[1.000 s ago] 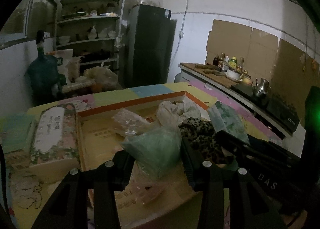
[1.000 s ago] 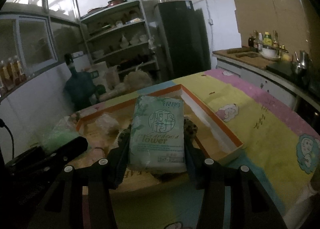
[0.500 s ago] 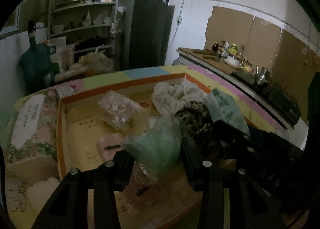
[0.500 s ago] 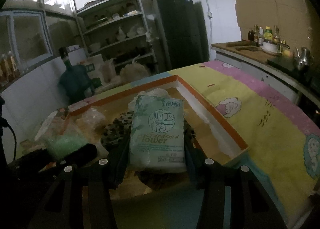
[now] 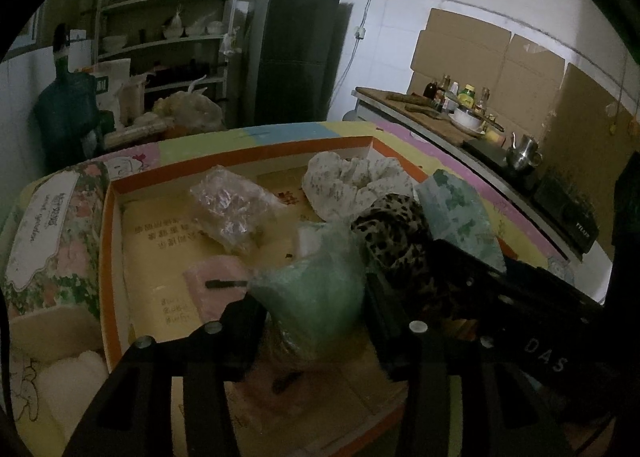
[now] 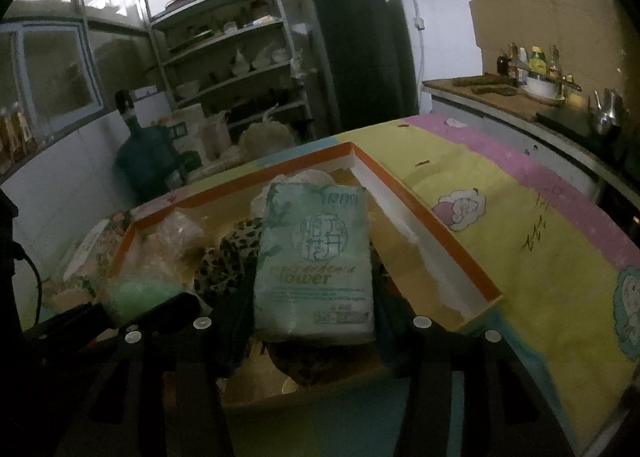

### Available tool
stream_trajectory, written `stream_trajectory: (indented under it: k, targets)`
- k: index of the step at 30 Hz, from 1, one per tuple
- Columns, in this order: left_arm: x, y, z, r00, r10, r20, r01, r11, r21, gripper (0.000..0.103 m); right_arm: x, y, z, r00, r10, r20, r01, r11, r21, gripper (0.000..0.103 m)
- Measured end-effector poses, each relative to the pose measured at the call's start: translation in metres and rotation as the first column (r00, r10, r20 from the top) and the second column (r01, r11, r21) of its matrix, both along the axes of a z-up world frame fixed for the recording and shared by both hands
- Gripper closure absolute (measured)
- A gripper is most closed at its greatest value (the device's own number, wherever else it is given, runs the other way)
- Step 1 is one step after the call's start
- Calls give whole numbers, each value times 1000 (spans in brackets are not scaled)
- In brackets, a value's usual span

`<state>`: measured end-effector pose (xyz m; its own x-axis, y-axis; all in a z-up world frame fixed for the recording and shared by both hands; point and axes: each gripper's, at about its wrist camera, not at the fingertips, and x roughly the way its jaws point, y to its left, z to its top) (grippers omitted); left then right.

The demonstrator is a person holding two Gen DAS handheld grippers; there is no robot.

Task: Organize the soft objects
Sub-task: 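Lower the green bag and Flower pack into the tray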

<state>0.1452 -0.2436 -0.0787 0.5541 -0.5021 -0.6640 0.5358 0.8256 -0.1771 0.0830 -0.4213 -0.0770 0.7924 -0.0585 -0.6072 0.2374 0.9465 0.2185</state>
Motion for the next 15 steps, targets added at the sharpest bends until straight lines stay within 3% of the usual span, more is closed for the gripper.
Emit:
stream_trajectory:
  k: [15]
  targets:
    - [-14,13,12,999,17,42,-16,1000,-27,36,-19,-1,11,999,-30,30,29,999,26,35]
